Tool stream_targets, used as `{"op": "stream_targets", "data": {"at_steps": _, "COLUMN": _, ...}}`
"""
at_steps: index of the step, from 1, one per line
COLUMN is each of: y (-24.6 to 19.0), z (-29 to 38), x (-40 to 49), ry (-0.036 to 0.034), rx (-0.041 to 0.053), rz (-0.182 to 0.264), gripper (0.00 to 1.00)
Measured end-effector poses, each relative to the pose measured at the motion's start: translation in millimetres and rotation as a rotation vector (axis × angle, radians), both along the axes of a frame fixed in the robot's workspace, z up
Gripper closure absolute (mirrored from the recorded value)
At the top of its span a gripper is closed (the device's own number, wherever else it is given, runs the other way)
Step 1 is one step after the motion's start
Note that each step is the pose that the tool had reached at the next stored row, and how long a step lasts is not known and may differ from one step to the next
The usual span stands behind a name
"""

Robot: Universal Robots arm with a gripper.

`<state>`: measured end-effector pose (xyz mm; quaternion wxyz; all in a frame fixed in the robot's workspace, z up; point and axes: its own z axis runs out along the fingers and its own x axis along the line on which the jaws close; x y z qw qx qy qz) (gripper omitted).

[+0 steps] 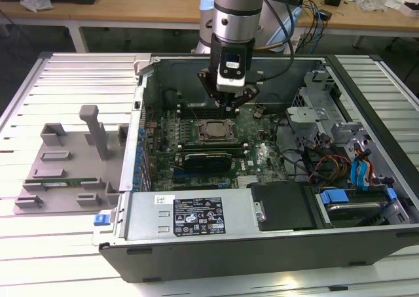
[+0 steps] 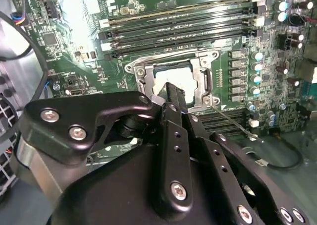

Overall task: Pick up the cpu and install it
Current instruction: 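Install the first cpu locking lever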

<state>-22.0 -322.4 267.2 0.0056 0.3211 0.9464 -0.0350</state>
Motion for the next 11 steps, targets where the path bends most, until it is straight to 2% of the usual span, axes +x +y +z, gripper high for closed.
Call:
{"op": "stream_targets", "data": {"at_steps": 3, "y": 0.0, "z": 0.0, "x": 0.0, "ry": 0.0000, "rx": 0.0000, "rz": 0.035, "gripper": 0.89}}
{"op": "stream_targets", "data": {"at_steps": 7, "y": 0.0, "z": 0.0, "x": 0.0, "ry": 0.0000, "rx": -0.0001, "rz": 0.114, "gripper": 0.89}}
{"op": "stream_targets", "data": {"at_steps": 11, "y": 0.0, "z": 0.0, "x": 0.0, "ry": 0.0000, "rx": -0.0001, "rz": 0.154, "gripper": 0.89}}
